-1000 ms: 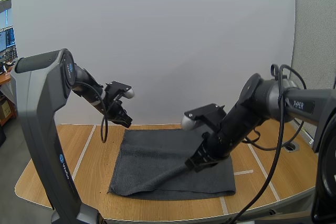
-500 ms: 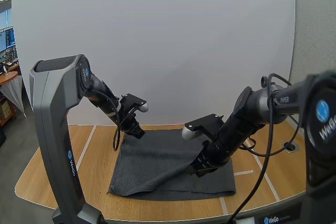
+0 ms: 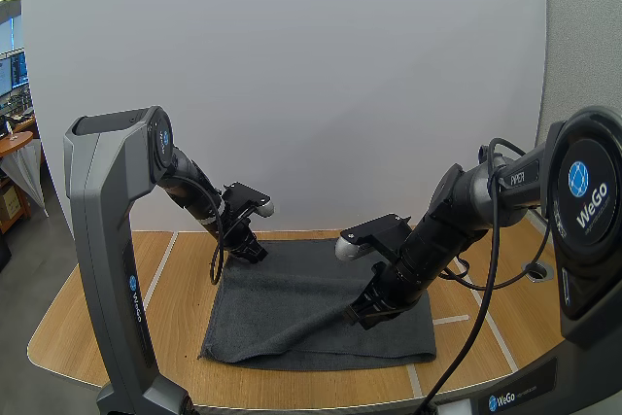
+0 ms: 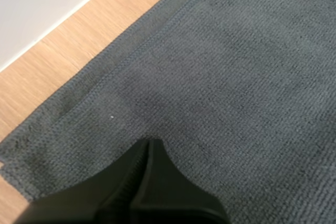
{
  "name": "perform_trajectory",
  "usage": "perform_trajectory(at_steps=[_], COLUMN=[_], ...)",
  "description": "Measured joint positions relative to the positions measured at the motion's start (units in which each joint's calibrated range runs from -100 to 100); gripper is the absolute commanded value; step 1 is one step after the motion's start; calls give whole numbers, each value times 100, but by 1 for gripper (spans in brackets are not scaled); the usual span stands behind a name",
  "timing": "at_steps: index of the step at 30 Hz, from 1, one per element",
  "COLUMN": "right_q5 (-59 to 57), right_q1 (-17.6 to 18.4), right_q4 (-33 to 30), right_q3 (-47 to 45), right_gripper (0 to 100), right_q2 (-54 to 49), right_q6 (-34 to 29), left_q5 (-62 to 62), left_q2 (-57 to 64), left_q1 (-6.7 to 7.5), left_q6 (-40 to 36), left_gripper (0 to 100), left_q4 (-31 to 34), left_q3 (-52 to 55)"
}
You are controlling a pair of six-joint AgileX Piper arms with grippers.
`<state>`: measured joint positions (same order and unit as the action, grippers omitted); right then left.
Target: Fold the towel
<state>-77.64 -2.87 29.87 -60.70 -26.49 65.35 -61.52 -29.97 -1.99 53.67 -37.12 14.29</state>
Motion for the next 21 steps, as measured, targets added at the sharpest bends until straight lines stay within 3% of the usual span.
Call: perform_trajectory(at_steps=[11, 21], right_q5=[269, 1414], right_q1=[0, 88], right_q4=[0, 224], right_q3=[0, 0], right_gripper=[0, 0], right_q2=[163, 861], right_q6=[114, 353], left_q5=[69, 69], left_q2=[2, 2], left_q1=[0, 0], left_q6=[0, 0], left_gripper=[0, 0], left_q4=[-22, -22], left_q3=[0, 0])
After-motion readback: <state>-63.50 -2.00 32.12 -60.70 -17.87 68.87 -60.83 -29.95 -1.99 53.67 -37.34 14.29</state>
